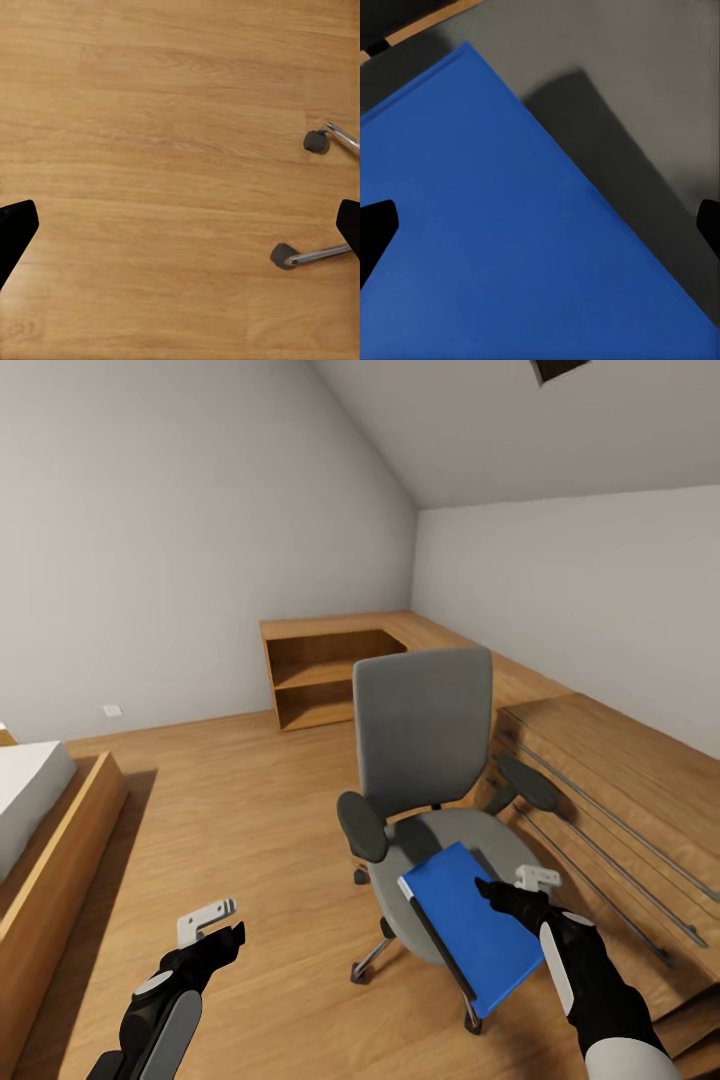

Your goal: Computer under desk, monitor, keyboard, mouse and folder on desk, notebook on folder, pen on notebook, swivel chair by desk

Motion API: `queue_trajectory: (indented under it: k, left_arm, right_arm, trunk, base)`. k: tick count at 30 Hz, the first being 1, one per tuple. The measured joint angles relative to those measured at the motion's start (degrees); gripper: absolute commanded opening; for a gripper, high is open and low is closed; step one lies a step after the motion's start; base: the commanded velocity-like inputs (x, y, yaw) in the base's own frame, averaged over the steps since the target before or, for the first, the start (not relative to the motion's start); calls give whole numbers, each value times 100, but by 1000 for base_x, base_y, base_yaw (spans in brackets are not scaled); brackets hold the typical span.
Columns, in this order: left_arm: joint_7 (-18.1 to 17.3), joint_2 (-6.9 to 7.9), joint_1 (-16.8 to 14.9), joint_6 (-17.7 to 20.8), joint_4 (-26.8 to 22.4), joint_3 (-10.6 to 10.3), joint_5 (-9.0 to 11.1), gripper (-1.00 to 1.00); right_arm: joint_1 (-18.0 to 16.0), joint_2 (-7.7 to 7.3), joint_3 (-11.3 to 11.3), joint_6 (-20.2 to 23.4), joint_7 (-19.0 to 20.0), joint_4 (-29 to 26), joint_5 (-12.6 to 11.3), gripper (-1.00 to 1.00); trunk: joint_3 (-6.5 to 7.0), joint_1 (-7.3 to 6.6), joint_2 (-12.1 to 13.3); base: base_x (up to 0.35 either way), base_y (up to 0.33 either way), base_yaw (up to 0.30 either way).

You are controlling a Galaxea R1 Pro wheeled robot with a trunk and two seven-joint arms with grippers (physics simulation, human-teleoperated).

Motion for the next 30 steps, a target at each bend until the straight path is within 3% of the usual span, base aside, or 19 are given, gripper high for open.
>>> queue_trajectory:
  k: [9,20,27,30]
  left_arm:
    - [0,0,2,0,3,0,0,100]
    - [0,0,0,0,0,0,0,100]
    - [0,0,0,0,2,0,0,100]
    - [0,1,0,0,1,0,0,100]
  right_arm:
    - [36,0,-1,40,5,-191,-10,100]
    - [710,52,2,609,40,-1583,-36,100]
    - [812,168,5,717,42,-1799,-33,100]
    - [823,185,4,728,44,-1821,-37,100]
  trunk:
    - [162,-198,361]
    - [359,-439,802]
    - [485,-593,1083]
    - [485,-594,1085]
  base:
    - [0,0,0]
    - [0,0,0]
    - [0,0,0]
    - [0,0,0]
